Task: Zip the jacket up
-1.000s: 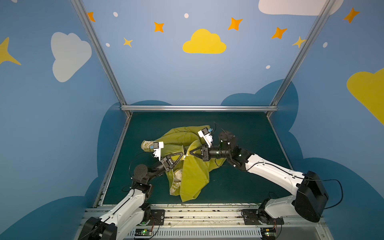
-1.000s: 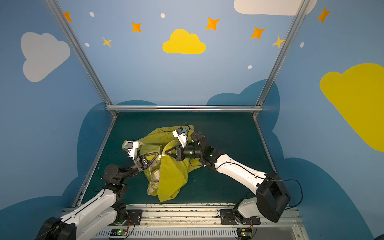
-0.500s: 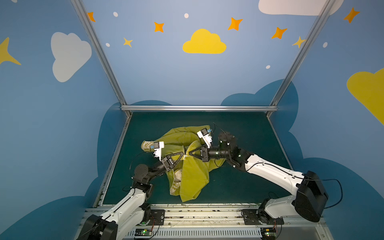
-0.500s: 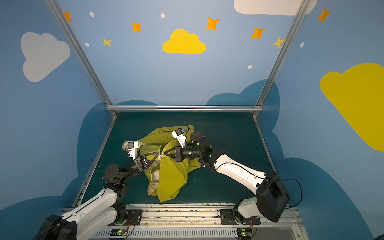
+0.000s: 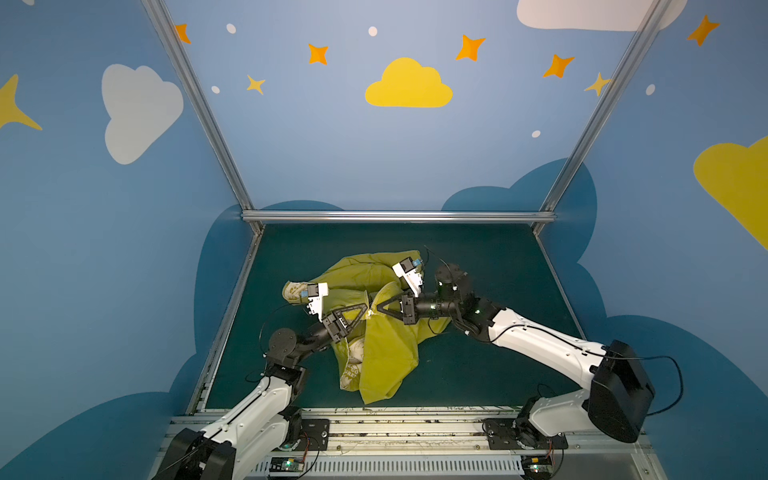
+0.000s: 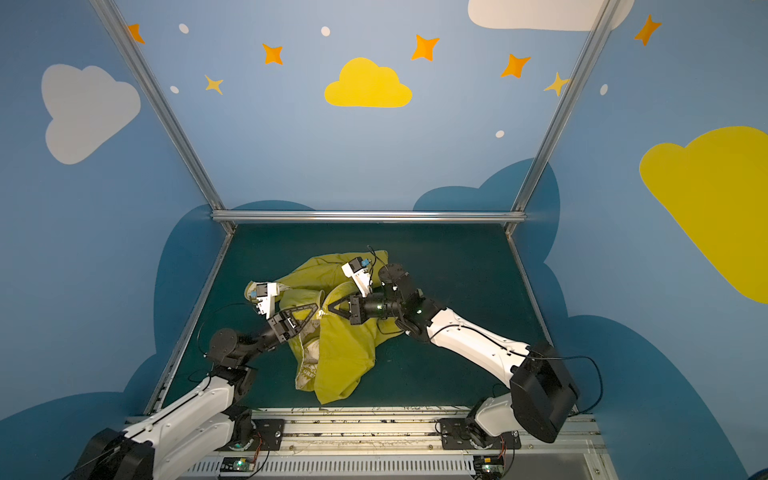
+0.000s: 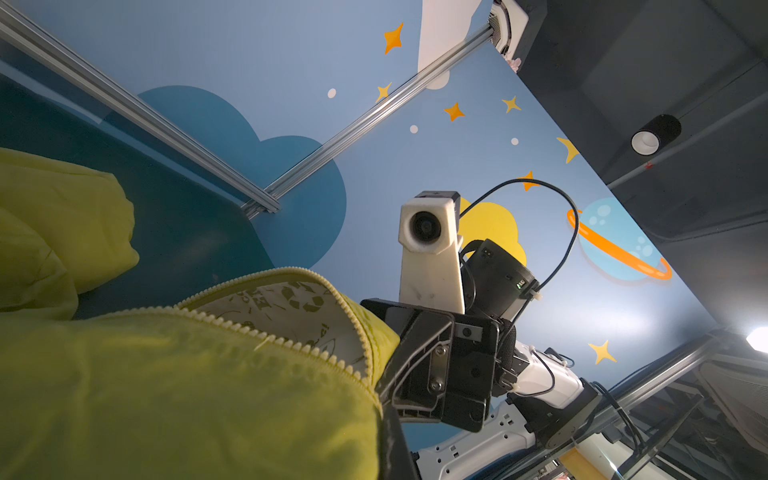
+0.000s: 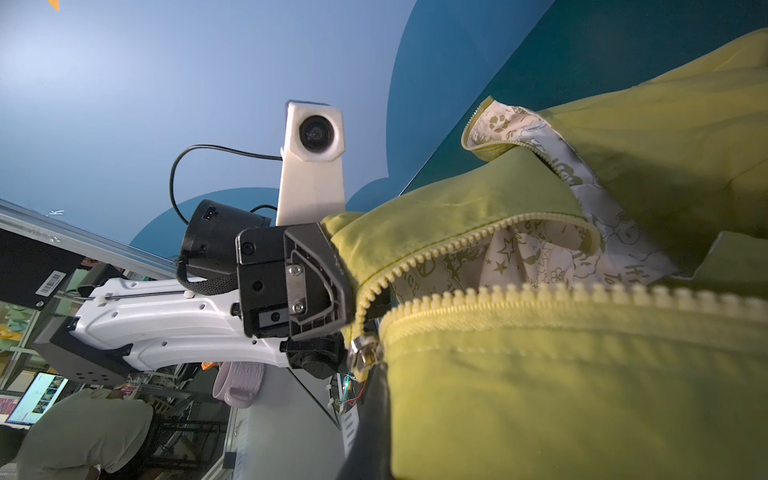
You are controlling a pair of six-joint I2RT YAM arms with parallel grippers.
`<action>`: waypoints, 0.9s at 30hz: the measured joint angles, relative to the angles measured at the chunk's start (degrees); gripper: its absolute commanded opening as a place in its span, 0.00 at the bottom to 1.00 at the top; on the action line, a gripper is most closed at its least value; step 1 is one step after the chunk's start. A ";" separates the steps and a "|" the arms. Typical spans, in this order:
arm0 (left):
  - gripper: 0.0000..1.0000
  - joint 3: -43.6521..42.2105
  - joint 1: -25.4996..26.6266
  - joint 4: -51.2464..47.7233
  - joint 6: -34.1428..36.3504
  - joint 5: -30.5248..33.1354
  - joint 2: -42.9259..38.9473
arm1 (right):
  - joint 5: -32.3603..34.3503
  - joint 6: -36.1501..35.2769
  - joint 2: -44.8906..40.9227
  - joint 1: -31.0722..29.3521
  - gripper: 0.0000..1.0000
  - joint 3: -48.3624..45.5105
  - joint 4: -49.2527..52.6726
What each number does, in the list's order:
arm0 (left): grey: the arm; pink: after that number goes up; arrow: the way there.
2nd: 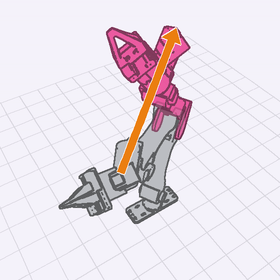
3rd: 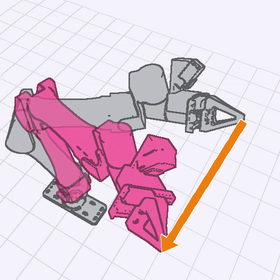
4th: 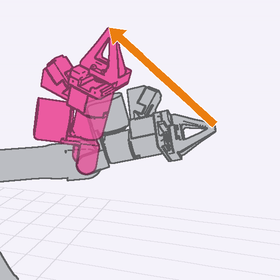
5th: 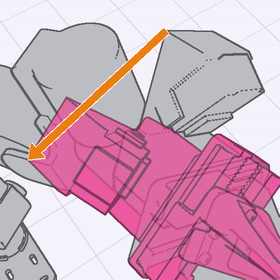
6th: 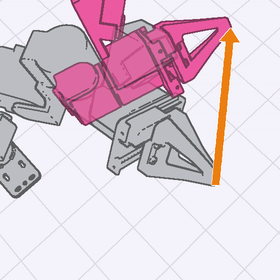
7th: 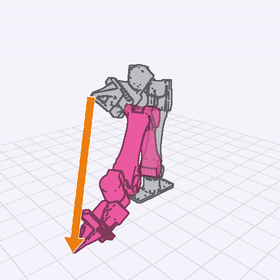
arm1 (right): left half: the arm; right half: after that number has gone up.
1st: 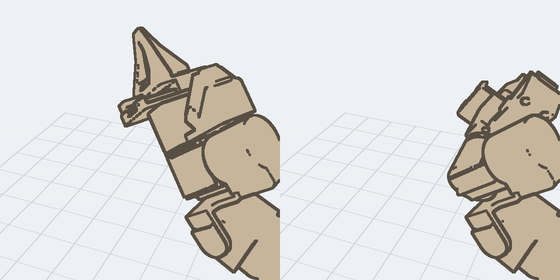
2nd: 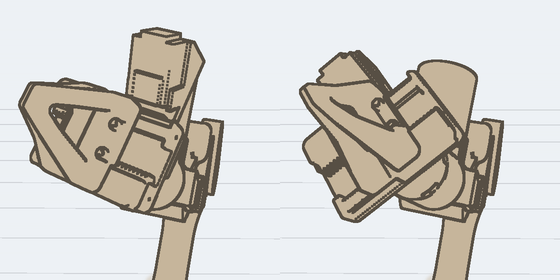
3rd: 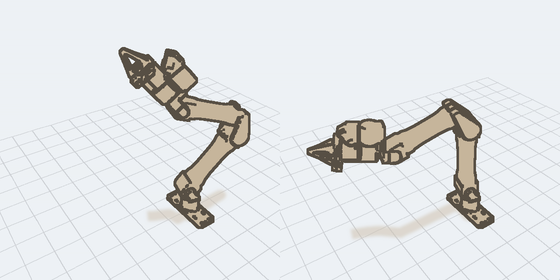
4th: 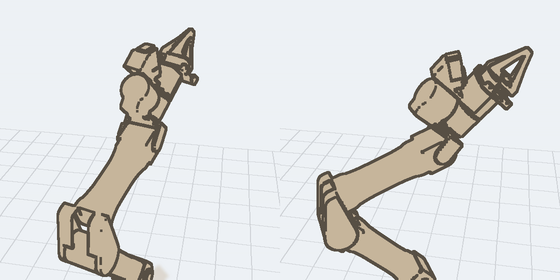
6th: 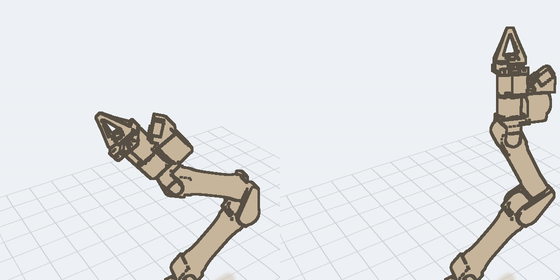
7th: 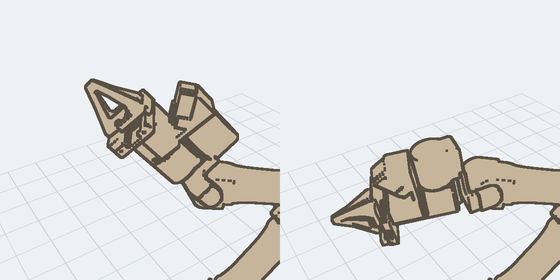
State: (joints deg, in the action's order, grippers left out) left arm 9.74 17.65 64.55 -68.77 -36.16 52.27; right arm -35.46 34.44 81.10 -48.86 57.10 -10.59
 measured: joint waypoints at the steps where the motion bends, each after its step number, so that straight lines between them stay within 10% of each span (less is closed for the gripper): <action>1: 0.03 0.00 0.00 -0.07 0.09 0.02 -0.02 | 0.02 -0.02 -0.04 0.00 0.00 0.00 0.00; 27: 0.03 0.00 0.00 -0.20 0.26 0.13 -0.15 | 0.66 -0.92 -1.11 0.07 0.00 0.00 0.39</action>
State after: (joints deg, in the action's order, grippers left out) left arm 9.74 17.65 64.36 -68.51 -36.03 52.12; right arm -34.81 33.52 79.99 -48.80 57.10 -10.20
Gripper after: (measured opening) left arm 0.047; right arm 0.050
